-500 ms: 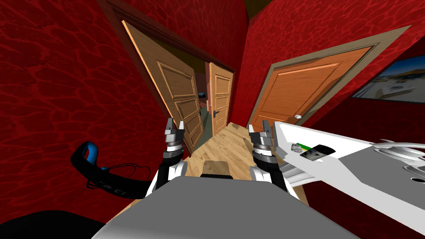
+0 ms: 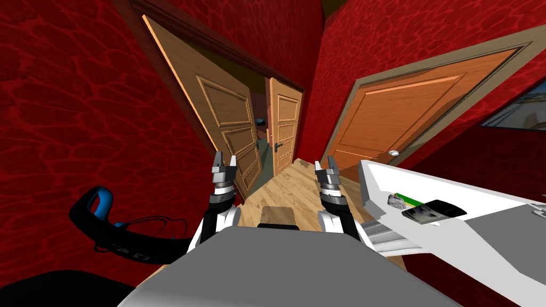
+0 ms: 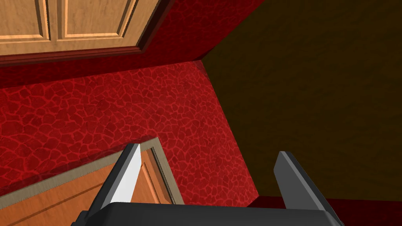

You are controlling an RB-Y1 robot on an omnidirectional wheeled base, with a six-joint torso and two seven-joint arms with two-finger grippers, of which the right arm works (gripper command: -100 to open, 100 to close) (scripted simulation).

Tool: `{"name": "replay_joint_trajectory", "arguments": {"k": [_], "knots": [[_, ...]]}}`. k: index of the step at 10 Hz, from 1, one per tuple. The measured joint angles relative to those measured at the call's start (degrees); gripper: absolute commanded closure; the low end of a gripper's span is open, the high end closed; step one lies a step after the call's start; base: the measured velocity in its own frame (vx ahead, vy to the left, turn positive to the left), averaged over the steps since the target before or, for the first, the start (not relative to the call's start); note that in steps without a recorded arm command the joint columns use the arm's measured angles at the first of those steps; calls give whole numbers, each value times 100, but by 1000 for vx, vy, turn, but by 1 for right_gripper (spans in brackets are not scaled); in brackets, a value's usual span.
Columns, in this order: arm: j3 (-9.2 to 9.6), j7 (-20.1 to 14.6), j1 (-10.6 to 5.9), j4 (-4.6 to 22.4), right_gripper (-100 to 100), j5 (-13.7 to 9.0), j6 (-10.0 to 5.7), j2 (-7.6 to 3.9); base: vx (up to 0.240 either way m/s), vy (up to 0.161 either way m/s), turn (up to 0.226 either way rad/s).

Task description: Push the door open

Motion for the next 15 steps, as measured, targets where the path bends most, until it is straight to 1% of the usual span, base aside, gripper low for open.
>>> {"name": "replay_joint_trajectory", "arguments": {"k": [2,4,6,8,10,12,13,14,15], "knots": [[29,13,-154,254,-100,2,-5,-46,111,-53,61],[35,-8,-238,441,-100,-20,-18,-124,97,-53,44],[47,-7,-383,672,-100,-27,-19,-168,96,-38,47],[100,12,-470,879,-100,-19,-45,-192,90,-44,47],[128,15,-607,1068,-100,-20,-8,-226,90,-54,59],[107,-11,-783,1324,-100,-51,5,-302,99,-66,53],[134,-5,-839,1450,-100,-47,-8,-307,87,-51,65],[123,-13,-950,1588,-100,-60,4,-343,96,-57,59],[146,-11,-1012,1679,-100,-58,30,-353,105,-68,61]]}}
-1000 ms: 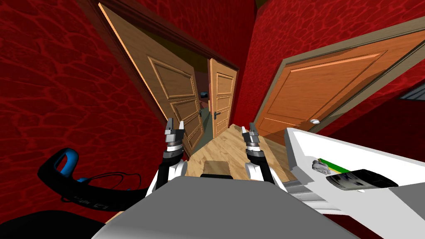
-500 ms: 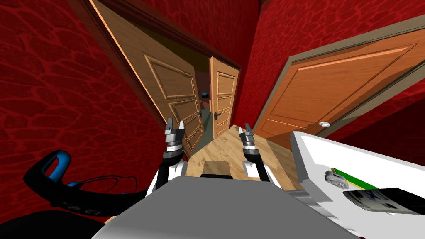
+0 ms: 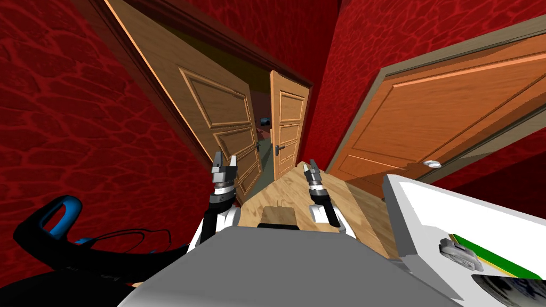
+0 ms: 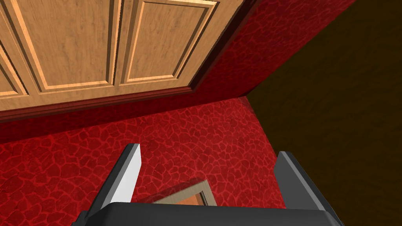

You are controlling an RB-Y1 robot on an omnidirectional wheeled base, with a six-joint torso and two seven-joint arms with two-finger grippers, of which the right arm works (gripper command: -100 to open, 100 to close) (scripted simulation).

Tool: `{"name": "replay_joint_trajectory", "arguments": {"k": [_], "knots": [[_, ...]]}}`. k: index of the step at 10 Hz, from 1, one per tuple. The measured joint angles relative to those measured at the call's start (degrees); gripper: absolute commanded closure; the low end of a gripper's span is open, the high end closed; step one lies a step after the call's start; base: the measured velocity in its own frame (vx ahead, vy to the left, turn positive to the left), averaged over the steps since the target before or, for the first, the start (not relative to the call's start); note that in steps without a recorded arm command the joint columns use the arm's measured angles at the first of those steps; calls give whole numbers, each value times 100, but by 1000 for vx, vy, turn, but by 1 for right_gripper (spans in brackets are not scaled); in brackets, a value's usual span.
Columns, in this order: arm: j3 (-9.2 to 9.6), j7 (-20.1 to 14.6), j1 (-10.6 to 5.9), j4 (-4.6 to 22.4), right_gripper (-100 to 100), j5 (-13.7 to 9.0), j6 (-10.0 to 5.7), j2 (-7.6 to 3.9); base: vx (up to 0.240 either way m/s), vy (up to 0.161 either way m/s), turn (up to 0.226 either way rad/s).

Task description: Push the door open

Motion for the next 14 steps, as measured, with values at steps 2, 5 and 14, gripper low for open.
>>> {"name": "replay_joint_trajectory", "arguments": {"k": [2,5,14], "knots": [[24,-4,-146,240,-100,-11,18,-41,89,-69,65],[68,9,-407,674,-100,-16,12,-60,87,-72,63],[177,8,-1206,1983,-100,-59,47,-129,90,-75,68]]}}
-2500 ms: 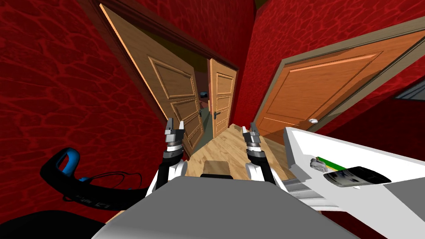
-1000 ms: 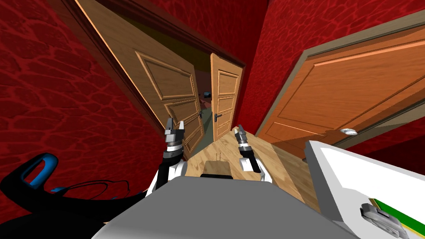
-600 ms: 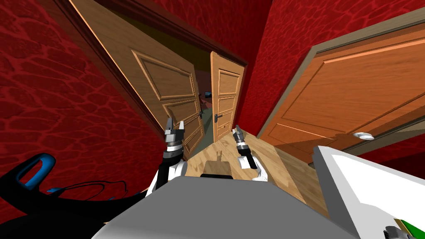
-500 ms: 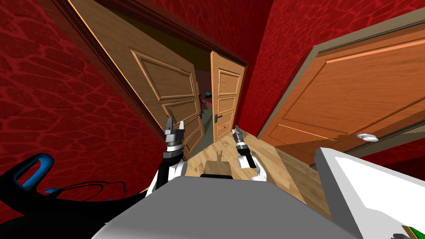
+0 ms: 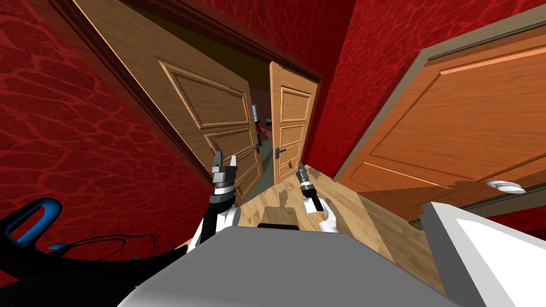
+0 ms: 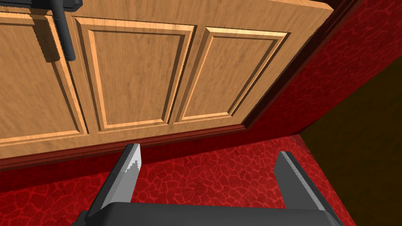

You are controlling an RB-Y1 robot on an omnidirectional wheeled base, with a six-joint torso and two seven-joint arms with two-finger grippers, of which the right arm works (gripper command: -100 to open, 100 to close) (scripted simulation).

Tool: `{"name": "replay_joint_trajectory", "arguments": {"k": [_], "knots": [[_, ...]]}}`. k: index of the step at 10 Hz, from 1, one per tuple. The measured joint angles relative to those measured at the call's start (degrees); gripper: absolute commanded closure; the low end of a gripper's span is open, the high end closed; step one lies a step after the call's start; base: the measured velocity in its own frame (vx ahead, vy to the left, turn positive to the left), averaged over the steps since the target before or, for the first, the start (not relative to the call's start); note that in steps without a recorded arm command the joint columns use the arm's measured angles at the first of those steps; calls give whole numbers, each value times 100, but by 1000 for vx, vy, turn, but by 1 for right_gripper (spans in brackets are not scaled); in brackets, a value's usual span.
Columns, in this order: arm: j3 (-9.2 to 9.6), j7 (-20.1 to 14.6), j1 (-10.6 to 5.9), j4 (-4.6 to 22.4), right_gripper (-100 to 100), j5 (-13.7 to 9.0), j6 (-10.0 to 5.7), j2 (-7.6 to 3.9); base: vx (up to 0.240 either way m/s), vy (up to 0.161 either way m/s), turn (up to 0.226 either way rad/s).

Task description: Push the door open

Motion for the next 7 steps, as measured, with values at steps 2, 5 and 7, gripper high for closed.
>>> {"name": "replay_joint_trajectory", "arguments": {"k": [2,5,7], "knots": [[9,-9,-220,346,-100,-17,-10,-16,79,-72,69],[53,-15,-475,752,-100,-32,19,-19,88,-83,65],[82,-11,-650,1031,-100,-39,45,-5,79,-87,71]]}}
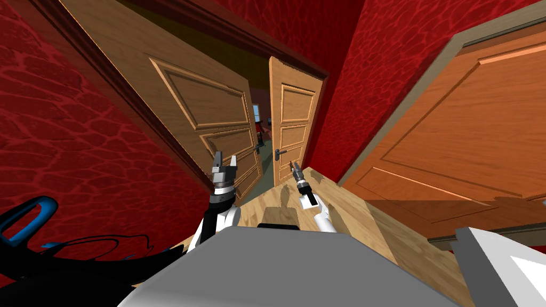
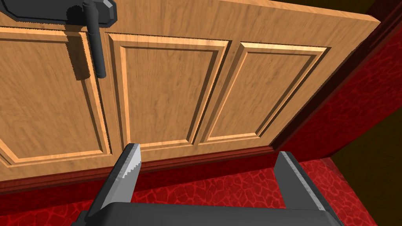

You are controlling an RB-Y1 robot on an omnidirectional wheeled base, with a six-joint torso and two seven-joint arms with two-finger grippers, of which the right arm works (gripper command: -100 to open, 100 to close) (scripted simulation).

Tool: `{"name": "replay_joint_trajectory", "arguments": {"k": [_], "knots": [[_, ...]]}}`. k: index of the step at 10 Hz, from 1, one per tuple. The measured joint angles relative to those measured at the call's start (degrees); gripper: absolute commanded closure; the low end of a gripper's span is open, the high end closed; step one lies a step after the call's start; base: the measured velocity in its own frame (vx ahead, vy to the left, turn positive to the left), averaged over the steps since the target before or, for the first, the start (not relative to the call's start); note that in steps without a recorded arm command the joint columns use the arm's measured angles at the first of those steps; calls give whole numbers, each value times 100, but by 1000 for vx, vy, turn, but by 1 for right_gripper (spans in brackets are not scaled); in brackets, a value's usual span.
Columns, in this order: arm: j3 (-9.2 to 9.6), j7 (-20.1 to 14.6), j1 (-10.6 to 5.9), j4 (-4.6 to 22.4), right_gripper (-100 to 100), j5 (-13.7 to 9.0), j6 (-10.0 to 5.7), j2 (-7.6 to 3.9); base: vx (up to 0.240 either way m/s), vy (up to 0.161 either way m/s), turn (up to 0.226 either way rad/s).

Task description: Push the door open

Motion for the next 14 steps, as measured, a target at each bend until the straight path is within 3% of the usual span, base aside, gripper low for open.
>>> {"name": "replay_joint_trajectory", "arguments": {"k": [11,14], "knots": [[139,-30,-943,1519,-100,-57,69,92,80,-84,66],[165,-1,-1197,1938,-100,-63,70,183,81,-80,57]]}}
